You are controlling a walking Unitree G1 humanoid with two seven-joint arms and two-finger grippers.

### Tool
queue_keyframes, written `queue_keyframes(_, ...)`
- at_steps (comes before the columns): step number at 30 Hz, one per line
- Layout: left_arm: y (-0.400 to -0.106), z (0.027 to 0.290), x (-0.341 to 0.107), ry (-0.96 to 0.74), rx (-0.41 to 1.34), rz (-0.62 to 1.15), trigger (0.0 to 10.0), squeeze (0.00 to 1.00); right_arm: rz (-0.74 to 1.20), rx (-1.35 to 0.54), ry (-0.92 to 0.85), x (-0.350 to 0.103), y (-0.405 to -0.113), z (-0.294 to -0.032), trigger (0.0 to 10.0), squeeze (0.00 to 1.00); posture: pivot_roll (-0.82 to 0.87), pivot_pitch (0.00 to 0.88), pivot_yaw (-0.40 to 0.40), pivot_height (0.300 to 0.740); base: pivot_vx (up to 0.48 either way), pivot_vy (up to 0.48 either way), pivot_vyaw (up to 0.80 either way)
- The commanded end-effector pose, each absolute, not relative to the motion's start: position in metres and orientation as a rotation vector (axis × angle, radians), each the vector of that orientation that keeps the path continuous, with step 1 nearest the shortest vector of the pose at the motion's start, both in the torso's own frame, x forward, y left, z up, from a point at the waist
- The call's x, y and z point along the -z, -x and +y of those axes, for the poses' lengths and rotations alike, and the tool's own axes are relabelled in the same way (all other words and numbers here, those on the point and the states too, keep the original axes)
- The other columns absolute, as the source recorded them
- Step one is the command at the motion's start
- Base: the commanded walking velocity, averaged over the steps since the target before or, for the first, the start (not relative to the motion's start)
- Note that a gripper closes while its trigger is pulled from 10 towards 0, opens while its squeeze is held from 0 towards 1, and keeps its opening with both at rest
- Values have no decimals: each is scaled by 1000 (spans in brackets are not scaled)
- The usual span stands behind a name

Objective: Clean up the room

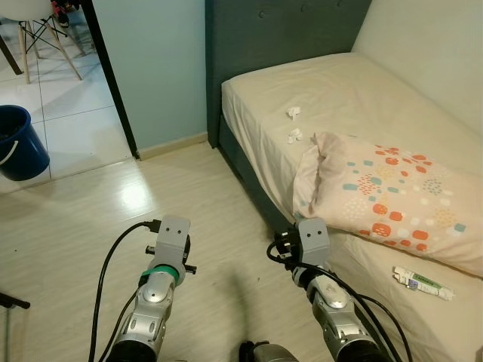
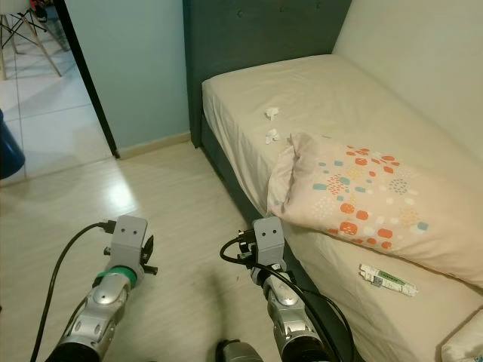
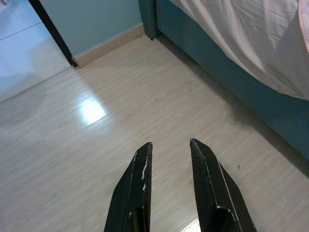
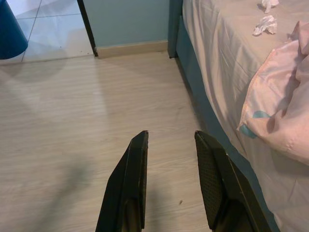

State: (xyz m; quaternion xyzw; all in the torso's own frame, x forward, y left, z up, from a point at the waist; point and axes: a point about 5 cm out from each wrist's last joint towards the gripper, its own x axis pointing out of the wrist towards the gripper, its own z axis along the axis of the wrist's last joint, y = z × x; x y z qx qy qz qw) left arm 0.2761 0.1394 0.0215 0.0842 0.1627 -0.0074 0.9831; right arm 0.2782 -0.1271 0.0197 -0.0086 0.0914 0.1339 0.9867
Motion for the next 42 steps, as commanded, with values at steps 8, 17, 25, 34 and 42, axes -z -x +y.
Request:
queue_keyframes(8, -272, 138, -15, -171, 23, 361, 10000, 0, 197, -269, 8, -15, -274, -127, 10000, 0, -41, 34, -32, 740, 0, 0, 0)
queue_keyframes(17, -272, 137, -15, -171, 24, 361, 10000, 0, 206, -267, -32, -14, -274, -126, 10000, 0, -42, 36, -32, 740, 0, 0, -263)
queue_keyframes(25, -273, 137, -16, -169, 24, 361, 10000, 0, 206, -267, -28, -15, -274, -127, 10000, 0, -41, 37, -32, 740, 0, 0, -788)
queue_keyframes(34, -272, 134, -16, -145, 44, 374, 10000, 0, 207, -269, -27, -15, -274, -127, 10000, 0, -42, 36, -31, 740, 0, 0, -788)
queue_keyframes(42, -273, 132, -19, -133, 57, 354, 10000, 0, 207, -274, -28, -15, -275, -127, 10000, 0, -42, 30, -32, 740, 0, 0, -788)
